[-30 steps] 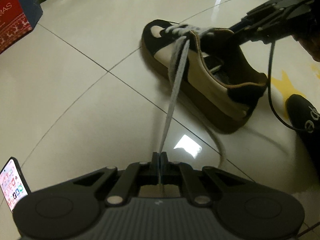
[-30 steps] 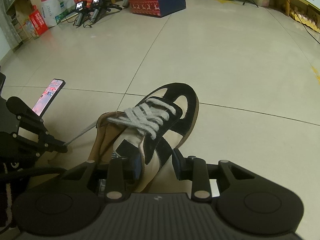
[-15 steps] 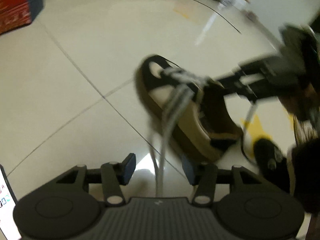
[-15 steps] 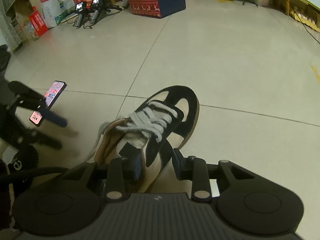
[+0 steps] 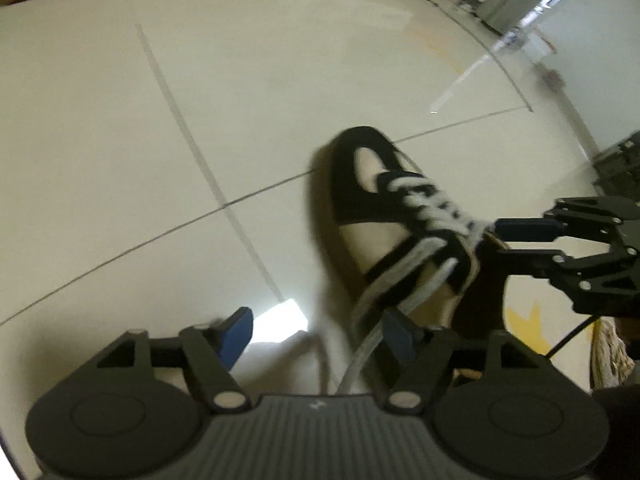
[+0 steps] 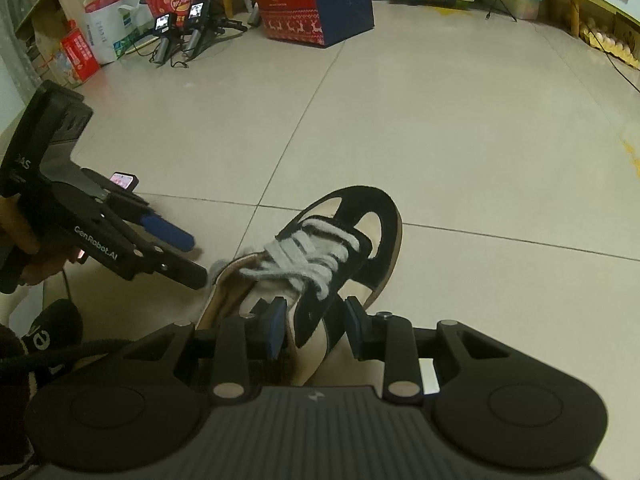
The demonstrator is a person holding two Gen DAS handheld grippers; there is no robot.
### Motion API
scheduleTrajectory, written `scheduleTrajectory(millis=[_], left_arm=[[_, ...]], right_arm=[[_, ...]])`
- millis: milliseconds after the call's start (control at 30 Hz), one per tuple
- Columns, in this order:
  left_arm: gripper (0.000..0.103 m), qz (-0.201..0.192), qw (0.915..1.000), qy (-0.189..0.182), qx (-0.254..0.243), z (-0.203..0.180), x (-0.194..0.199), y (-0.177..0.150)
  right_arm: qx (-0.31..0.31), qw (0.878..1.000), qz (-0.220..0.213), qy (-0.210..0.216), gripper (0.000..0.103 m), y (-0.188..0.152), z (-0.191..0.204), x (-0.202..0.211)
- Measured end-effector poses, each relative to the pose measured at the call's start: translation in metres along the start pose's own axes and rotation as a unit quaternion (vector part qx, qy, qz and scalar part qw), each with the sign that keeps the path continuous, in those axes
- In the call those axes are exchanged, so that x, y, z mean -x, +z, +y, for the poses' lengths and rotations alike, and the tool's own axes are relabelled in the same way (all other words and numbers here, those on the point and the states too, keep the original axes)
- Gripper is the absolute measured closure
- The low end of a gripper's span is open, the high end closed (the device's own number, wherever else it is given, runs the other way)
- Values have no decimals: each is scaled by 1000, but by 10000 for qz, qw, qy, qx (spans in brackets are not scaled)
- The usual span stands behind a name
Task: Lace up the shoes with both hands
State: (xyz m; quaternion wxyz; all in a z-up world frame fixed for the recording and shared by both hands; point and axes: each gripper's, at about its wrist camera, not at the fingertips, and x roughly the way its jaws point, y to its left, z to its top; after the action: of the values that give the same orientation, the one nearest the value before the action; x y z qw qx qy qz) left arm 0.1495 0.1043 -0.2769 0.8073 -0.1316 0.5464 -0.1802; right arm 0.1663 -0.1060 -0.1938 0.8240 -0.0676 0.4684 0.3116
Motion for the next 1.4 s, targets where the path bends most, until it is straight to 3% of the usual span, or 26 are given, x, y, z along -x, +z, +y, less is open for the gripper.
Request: scheduleTrajectory(millis=[200,400,667,800,833,933,1100,1167,1233,1400], left_arm=[[25,61,9995,-189,-251,-11,-12,-2],[25,10,9998,-180,-43,-6,-14,-5],[27,-430,9991,6,9,-10,-10,-7],[38,-814,9967,64,0,-16,-4,-10],[51,-958,9953,109,43,-17,-2,-11],[68,-1186,9926,232,143,-20,-1,-8],[73,-1322,9910,183,12,-26,3,0],[80,-1385,9901,232,-58,-28,9,-1],[88,-1480,9882,352,-156,-30,19,-5],[88,-1765,9784,881,-619,-39,38,-20]], right_arm=[[-9,10000,21,36,71,-4,0,1],[-27,10000,15,58,71,-7,-2,3],[-14,10000,5,51,70,-7,-2,4],[-20,10000,10,41,71,-7,-2,3],[-10,10000,14,36,71,-7,-1,2],[30,10000,22,17,71,-5,1,1],[19,10000,4,13,71,-2,0,0],[1,10000,3,30,71,-2,-1,-1],[1,10000,-3,30,71,-2,-1,-1],[-1,10000,-57,31,71,0,-2,2]])
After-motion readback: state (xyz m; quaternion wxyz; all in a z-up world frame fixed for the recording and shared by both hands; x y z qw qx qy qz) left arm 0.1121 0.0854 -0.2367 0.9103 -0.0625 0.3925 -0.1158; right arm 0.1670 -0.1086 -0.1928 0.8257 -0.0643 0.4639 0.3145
